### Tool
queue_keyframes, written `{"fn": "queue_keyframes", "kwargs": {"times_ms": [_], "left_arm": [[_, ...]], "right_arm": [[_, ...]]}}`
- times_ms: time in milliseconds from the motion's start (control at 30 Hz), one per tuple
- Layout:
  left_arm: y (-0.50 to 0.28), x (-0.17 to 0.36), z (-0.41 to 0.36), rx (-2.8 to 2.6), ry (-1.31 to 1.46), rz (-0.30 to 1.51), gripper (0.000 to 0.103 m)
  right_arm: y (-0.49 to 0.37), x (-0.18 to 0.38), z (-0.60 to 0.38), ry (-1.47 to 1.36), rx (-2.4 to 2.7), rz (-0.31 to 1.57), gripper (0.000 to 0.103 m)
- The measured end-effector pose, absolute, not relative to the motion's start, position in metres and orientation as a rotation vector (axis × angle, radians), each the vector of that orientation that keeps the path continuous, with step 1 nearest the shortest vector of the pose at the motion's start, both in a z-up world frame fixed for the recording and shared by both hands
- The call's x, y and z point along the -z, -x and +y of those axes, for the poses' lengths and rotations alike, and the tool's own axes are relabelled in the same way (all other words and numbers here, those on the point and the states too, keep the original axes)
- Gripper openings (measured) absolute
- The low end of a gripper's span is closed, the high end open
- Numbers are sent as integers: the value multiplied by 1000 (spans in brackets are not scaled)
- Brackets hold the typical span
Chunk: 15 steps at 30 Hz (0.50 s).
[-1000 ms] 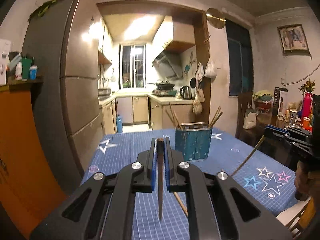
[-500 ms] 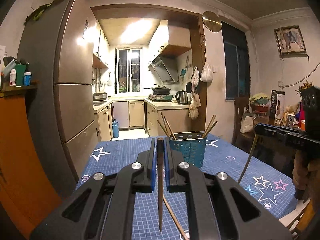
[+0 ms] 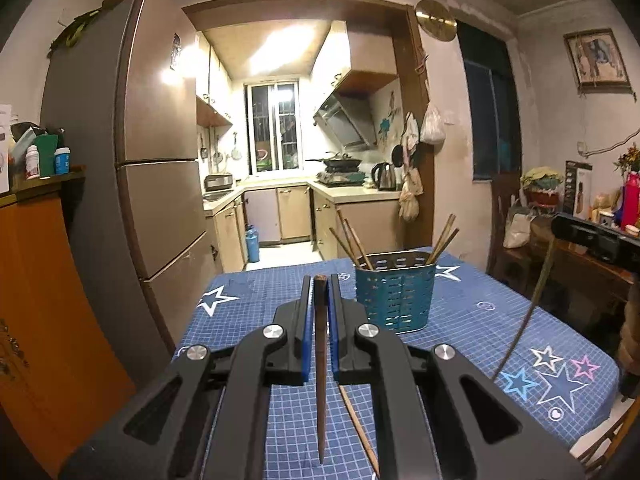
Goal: Organize utensils
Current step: 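Lift both chopsticks upright and hold them above the teal holder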
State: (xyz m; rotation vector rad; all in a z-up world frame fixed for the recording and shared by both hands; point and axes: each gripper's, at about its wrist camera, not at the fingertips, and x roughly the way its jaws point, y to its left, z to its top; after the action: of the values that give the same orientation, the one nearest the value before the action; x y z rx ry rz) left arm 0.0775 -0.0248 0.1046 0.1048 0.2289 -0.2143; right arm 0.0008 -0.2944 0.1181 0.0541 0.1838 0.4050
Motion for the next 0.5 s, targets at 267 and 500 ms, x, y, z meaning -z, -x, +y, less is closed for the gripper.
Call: {"fn": "queue_keyframes", "kwargs": {"times_ms": [267,500], "left_arm": [[-106,-96,-36,124,-120,289,5],[-115,-91,-41,47,-161,295,5]], "right_arm": [[0,-122,-293,-32,-388,179,8],[-2,-122,-287,-19,-371,186,8]]}}
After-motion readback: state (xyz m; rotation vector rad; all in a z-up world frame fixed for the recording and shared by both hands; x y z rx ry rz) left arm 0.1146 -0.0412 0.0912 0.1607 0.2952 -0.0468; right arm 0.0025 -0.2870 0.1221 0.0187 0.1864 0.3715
